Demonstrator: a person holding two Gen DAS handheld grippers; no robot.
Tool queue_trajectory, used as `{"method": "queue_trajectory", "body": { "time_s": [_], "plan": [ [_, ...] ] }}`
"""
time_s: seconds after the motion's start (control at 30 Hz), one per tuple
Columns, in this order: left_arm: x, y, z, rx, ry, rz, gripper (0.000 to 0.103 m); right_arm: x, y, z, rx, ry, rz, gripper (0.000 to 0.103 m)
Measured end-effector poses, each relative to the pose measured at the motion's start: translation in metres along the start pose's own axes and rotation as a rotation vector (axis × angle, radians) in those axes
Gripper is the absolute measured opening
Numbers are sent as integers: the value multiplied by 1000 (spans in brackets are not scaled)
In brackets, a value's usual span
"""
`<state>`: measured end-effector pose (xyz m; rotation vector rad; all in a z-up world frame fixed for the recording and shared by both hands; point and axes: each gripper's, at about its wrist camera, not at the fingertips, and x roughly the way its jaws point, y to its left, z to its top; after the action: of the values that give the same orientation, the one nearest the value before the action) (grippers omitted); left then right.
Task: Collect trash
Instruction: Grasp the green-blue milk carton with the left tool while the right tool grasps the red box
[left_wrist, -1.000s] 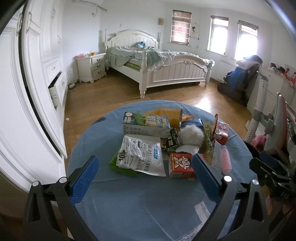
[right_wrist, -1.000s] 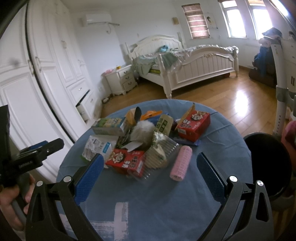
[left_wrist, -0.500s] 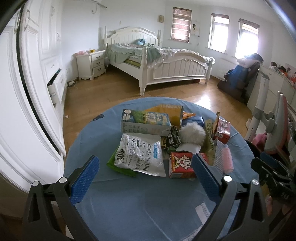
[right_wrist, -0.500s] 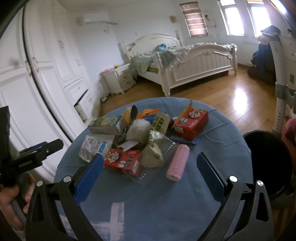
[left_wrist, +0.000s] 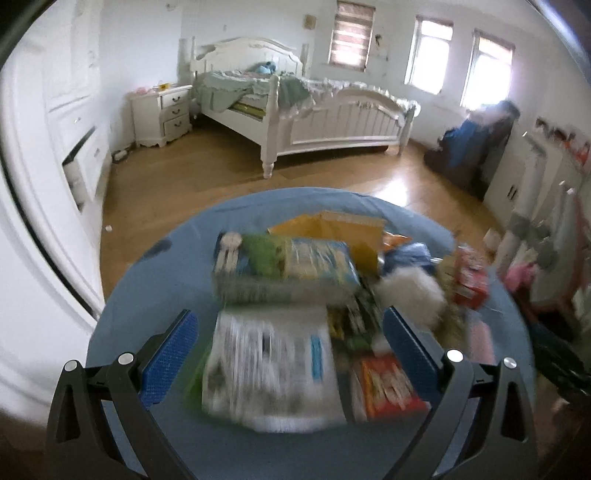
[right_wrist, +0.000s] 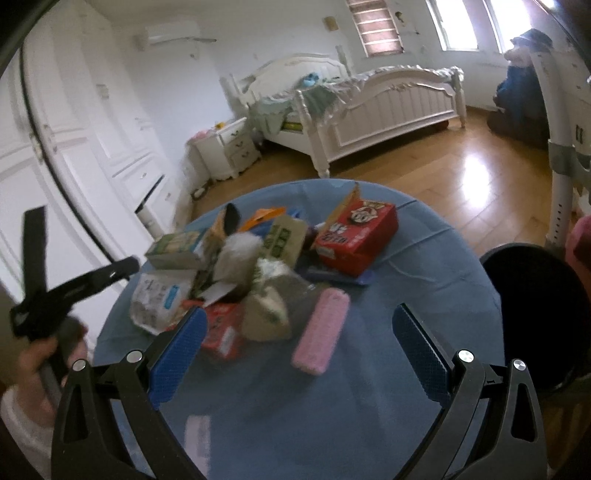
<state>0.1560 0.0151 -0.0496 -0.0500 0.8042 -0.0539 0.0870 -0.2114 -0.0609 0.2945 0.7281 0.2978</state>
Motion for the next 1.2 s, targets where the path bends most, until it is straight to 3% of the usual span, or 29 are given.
{"method": "queue_trajectory", "body": {
  "time_s": [0.1,0.23,0.4,0.47,0.53,0.57,0.73,0.9,0.97,1.0,1.03,1.07,1.1,1.13,1.17,1.2],
  "plan": [
    [29,-7,15,21,65,1,99,12,-13,14,11,19,-24,99],
    [61,-13,31,57,130,56,98,32,-36,45,56,41,-28,99],
    [81,-4,35,27,188,34,98,82,-62,86,155,150,2,99],
    [82,4,35,18,189,18,90,112,-64,94,146,245,-18,95],
    [85,15,35,-13,203,-14,73,133,-62,92,138,319,-28,79],
    [86,19,34,-24,211,-30,70,139,-60,88,131,340,-39,75],
    [77,31,31,-29,202,-93,41,134,-53,77,110,302,-24,61],
    [62,44,23,-60,188,-137,36,111,-47,65,87,264,23,60],
    [49,50,20,-75,174,-183,36,95,-42,62,76,237,66,60],
    [41,52,18,-81,167,-199,36,89,-40,60,65,224,74,57],
    [36,52,18,-83,159,-203,38,80,-37,58,45,211,67,47],
    [32,54,19,-91,151,-206,43,76,-36,56,34,205,60,47],
    [29,55,23,-104,145,-203,53,72,-34,55,29,201,63,47],
    [27,57,30,-129,128,-187,82,70,-35,53,28,206,70,47],
    [26,58,37,-141,108,-155,99,70,-34,52,29,207,70,47],
    [27,56,50,-142,80,-110,98,71,-34,52,30,208,65,47]
  ]
}}
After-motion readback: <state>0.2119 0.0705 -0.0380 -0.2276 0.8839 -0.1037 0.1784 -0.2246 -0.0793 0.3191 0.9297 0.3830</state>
